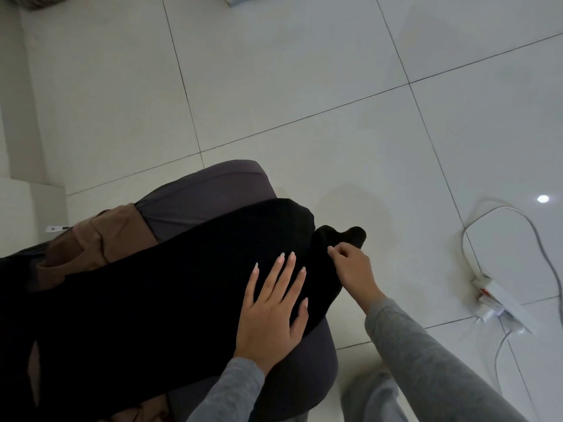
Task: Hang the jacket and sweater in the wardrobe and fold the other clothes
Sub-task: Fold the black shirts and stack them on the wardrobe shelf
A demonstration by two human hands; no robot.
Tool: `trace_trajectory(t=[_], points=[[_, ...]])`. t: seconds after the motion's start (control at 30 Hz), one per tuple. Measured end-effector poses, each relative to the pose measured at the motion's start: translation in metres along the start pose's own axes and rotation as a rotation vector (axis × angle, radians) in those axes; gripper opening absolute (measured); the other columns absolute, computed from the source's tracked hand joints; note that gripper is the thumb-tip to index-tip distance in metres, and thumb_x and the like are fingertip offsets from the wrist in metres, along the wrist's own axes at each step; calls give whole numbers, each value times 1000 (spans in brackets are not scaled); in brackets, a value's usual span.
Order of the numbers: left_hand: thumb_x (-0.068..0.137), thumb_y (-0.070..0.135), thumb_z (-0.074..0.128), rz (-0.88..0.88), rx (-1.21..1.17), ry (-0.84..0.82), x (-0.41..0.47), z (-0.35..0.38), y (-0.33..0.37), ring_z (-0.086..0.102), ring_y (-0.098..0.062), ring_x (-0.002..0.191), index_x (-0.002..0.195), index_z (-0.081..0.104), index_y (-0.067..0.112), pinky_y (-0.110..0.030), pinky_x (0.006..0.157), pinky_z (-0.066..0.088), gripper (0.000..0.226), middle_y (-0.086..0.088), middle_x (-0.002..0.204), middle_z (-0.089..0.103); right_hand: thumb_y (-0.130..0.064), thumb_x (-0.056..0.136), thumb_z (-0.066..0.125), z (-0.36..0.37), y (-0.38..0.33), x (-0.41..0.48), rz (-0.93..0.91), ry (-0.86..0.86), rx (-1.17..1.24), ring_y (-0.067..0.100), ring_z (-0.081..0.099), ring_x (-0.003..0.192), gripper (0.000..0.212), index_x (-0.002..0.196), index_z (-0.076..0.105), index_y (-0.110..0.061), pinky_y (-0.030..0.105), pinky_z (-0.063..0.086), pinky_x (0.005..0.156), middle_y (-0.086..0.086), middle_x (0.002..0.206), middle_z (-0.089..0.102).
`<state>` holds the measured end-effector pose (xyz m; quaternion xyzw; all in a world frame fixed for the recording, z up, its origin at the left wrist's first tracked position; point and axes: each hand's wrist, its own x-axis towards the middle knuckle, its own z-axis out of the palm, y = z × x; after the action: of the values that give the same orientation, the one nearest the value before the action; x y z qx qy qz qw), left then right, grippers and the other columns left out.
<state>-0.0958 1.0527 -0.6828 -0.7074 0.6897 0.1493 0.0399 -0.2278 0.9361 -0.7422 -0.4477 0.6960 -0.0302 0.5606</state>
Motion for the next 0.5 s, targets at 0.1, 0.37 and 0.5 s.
trace_trajectory(t=[0.1,0.37,0.5], points=[[91,43,43,-6,-38,34,1,-2,0,28,-14,140,133,52,23,-40,113,19,47,-1,148,40,-22,97,45,8,28,1,125,-6,88,15,53,74,25,89,61,-5,26,40,63,3,81,60],[85,33,43,-80,-75,180,85,-15,22,55,-11,108,91,66,24,-32,98,22,26,9,103,62,-5,95,46,28,116,-15,454,-486,226,19,60,77,16,99,62,-5,25,51,62,11,91,62],[97,33,33,-227,109,-183,134,-7,37,34,-20,133,123,54,17,-41,114,6,37,-3,135,48,-14,99,41,55,123,-15,239,-663,-87,19,61,95,27,110,65,-7,27,47,80,12,111,65]])
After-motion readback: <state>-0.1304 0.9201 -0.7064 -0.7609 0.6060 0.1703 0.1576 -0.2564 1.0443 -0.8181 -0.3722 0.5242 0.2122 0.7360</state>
